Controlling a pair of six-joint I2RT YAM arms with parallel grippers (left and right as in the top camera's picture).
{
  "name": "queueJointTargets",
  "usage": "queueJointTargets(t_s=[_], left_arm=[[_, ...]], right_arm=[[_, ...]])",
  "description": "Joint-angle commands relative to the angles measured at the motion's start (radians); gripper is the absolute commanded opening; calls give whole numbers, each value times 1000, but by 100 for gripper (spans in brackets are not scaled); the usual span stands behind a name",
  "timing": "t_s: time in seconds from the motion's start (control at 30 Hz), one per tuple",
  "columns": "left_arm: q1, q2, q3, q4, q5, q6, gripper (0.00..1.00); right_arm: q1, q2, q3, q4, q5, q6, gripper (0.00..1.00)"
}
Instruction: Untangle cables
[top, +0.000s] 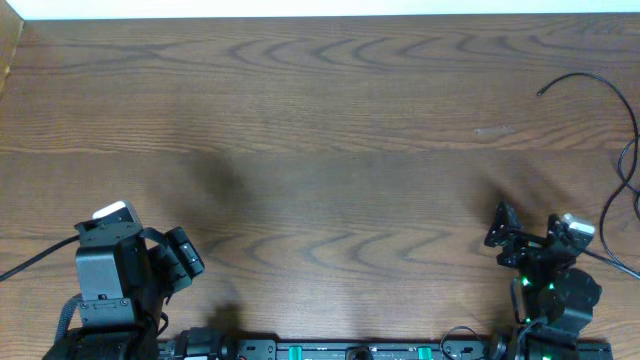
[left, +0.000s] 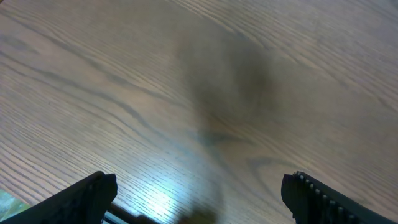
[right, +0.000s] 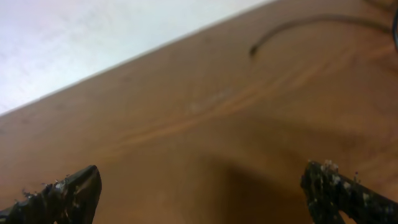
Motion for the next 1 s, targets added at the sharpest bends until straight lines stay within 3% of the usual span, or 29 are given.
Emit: queueJointTargets(t_s=[0.0,0.33,0.97], left_arm=[[4,-3,10,0,-5,6,91],[4,-3,10,1,-5,6,91],[4,-3,10,1,-2,6,91]], right_arm=[[-2,68,-3,-2,21,10,99],[3,206,-3,-4,25,10,99],[249,-53,-3,2,29,11,99]])
